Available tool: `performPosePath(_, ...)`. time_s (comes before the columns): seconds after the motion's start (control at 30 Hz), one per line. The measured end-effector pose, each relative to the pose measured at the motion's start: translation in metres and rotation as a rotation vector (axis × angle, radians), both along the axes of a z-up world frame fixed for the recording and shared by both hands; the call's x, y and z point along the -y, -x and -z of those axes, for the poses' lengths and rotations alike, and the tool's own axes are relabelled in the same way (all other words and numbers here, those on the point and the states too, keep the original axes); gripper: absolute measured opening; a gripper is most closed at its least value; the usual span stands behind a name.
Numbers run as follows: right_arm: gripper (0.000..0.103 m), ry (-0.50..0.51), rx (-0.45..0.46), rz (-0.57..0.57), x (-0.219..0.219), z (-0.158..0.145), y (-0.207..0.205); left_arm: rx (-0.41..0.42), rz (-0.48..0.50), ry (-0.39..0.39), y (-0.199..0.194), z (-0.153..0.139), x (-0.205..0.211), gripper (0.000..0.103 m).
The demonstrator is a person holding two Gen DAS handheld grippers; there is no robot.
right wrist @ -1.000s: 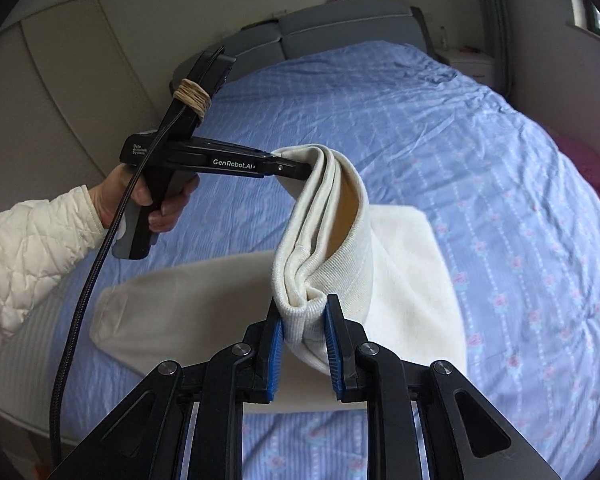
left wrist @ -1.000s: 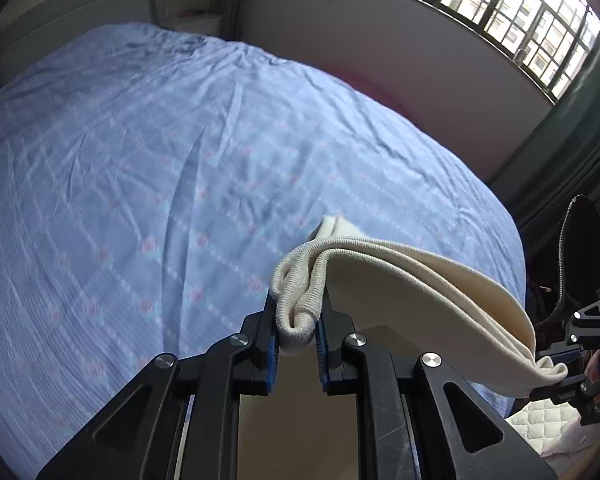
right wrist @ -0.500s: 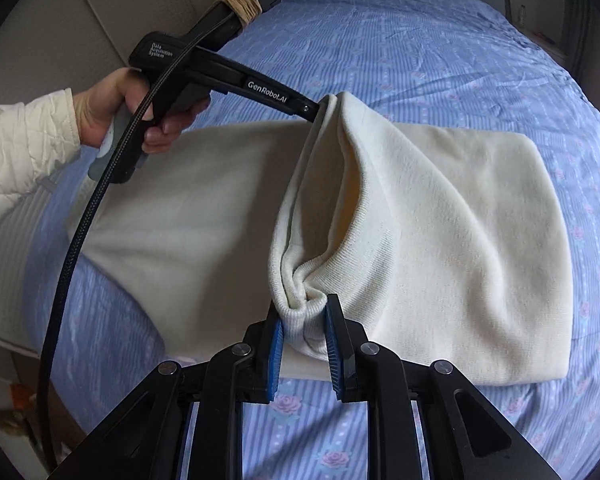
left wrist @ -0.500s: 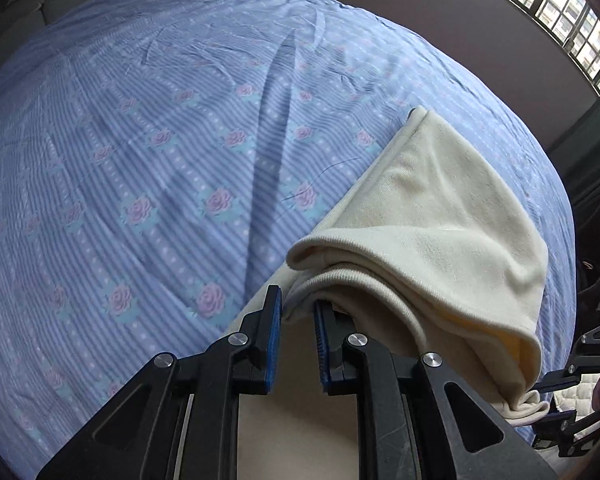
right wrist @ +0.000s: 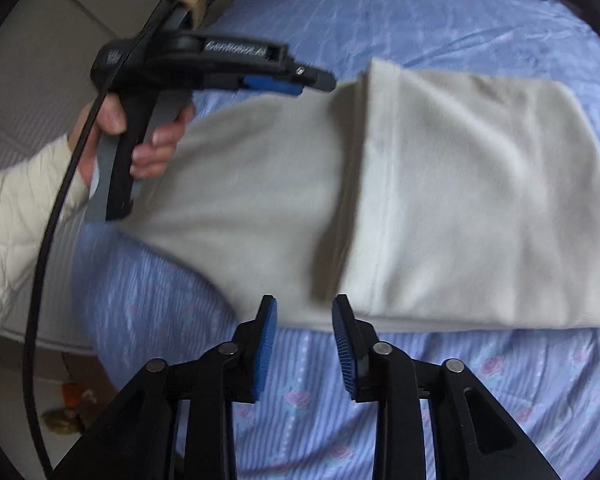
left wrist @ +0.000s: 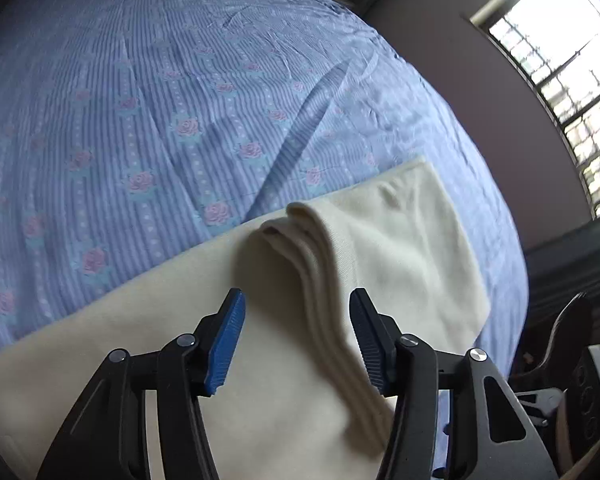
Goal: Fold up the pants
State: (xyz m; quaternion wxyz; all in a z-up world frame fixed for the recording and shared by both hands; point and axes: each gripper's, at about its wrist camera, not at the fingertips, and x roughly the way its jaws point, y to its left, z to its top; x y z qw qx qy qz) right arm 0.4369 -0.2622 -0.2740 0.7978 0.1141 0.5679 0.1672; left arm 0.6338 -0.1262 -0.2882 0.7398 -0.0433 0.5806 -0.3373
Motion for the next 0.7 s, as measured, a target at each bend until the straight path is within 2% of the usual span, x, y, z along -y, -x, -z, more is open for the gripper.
performPosePath(0.03, 0.052, 0.012, 0.011, 0.05, 0.005, -0.001, -0.003, -0.019, -0.029, 0.031, -0.005, 0.003, 0.004, 0.059)
performPosePath(0.07, 0.053, 0.016, 0.008, 0.072, 0.007, 0.003, -0.007, -0.031, -0.05, 0.048, -0.011, 0.007, 0.008, 0.059)
performPosePath(0.27, 0.053, 0.097, -0.055, 0.062, -0.014, 0.035, -0.028, -0.164, -0.089, 0.064, -0.03, 0.044, 0.038, 0.059)
performPosePath(0.37, 0.054, 0.164, -0.078, 0.044, -0.025, 0.049, -0.03, -0.153, -0.091, 0.058, -0.028, 0.048, 0.043, 0.056)
performPosePath(0.4, 0.054, 0.203, -0.064, 0.02, -0.031, 0.053, -0.029, -0.142, -0.093, 0.056, -0.027, 0.047, 0.043, 0.05)
performPosePath(0.47, 0.053, 0.268, -0.041, -0.032, -0.039, 0.059, -0.03, -0.122, -0.088, 0.054, -0.026, 0.044, 0.043, 0.031)
performPosePath(0.5, 0.051, 0.289, -0.028, -0.045, -0.044, 0.062, -0.029, -0.105, -0.085, 0.045, -0.025, 0.041, 0.043, 0.018)
performPosePath(0.53, 0.04, 0.309, -0.012, -0.054, -0.046, 0.063, -0.028, -0.085, -0.082, 0.044, -0.022, 0.036, 0.044, 0.016)
performPosePath(0.6, 0.034, 0.296, -0.004, -0.068, -0.043, 0.062, -0.028, -0.054, -0.088, 0.085, -0.017, 0.021, 0.041, 0.015)
performPosePath(0.67, 0.02, 0.238, -0.014, -0.046, -0.032, 0.05, -0.026, -0.032, -0.081, 0.129, -0.012, 0.004, 0.037, 0.015)
performPosePath(0.7, 0.019, 0.222, -0.005, -0.04, -0.03, 0.038, -0.025, -0.017, -0.078, 0.149, -0.01, -0.004, 0.034, 0.015)
